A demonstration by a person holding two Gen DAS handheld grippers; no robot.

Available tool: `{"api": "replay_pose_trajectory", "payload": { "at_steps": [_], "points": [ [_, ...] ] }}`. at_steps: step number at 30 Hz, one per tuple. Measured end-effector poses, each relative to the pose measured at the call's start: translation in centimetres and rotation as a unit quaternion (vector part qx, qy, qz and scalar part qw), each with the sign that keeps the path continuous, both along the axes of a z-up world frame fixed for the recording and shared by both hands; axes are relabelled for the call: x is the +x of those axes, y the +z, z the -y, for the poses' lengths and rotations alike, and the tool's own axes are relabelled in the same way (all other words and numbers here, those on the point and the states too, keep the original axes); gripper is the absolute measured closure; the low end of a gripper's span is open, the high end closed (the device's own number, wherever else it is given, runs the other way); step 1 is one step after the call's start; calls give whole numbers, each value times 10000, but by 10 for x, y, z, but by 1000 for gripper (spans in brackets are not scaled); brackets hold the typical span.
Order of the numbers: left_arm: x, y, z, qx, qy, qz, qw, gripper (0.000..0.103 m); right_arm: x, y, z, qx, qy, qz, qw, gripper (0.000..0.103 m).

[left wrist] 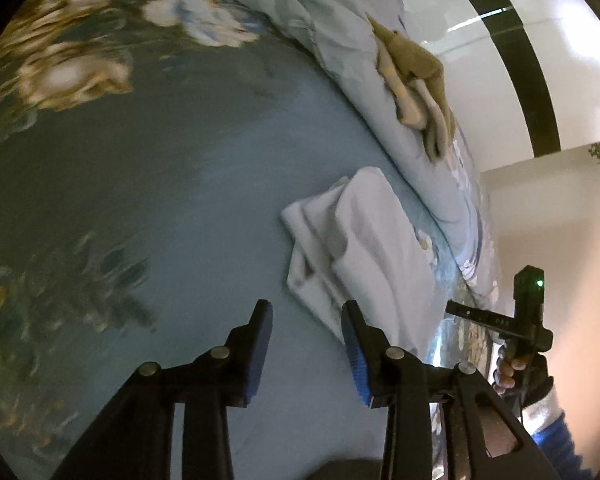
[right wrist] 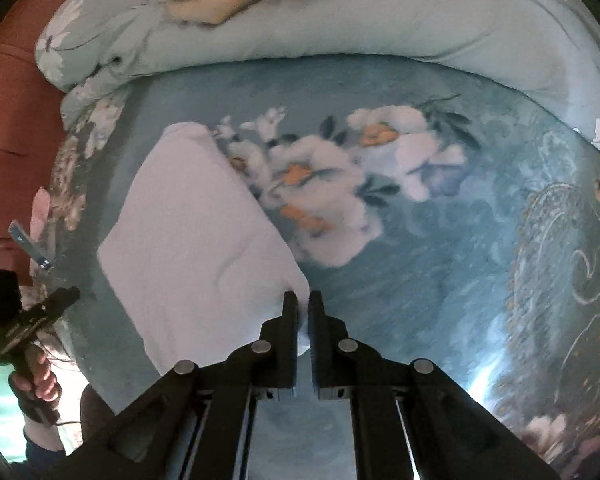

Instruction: Fold clothes

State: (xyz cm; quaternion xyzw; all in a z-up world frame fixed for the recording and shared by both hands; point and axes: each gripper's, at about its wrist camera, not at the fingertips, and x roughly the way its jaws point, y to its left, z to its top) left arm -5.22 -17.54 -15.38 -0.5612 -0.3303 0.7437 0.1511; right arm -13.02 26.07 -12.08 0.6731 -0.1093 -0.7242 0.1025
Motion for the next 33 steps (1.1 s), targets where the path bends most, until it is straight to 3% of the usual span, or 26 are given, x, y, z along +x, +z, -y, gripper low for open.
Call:
{"api": "replay_pose_trajectory", "payload": {
  "at_steps": [4,8,13,14,16,18,23,25,27,28,33],
  "points": [
    [-30,-1,-32,-3,-359,-8,9994,59,-1,-7,4,-48,103,71,9999,98],
    [-51,-10,-56,-59,-614,124,9980,57,11,-1,-7,-272,-131,-106,9995,95],
    [-57,-23,-68,42,-640,197,9977,60,34,5,-27,-534,-596,-291,9964,79],
    [-56,-24,-69,63,-613,163,9980,62,41,4,-29,-604,-686,-295,9954,75],
    [-55,-23,-71,-62,-604,81,9981,94,49,-3,-22,-800,-817,-241,9931,75],
    [-54,-22,-71,-240,-607,14,9979,98,65,-12,-21,-1062,-973,-142,9895,75],
    [-52,-25,-55,-310,-439,78,9985,99,88,-39,-4,-1791,-1434,89,9733,74],
    [-49,-34,-49,-441,-406,207,9980,99,92,-48,0,-1914,-1551,144,9691,69],
    [-47,-43,-43,-633,-345,356,9968,99,96,-55,2,-1964,-1734,147,9650,55],
    [-46,-47,-40,-729,-314,431,9959,99,97,-57,-2,-2003,-1881,121,9614,55],
    [-33,-53,-20,-196,17,501,9986,99,106,-71,-15,-2477,-2647,31,9320,55]
  ]
}}
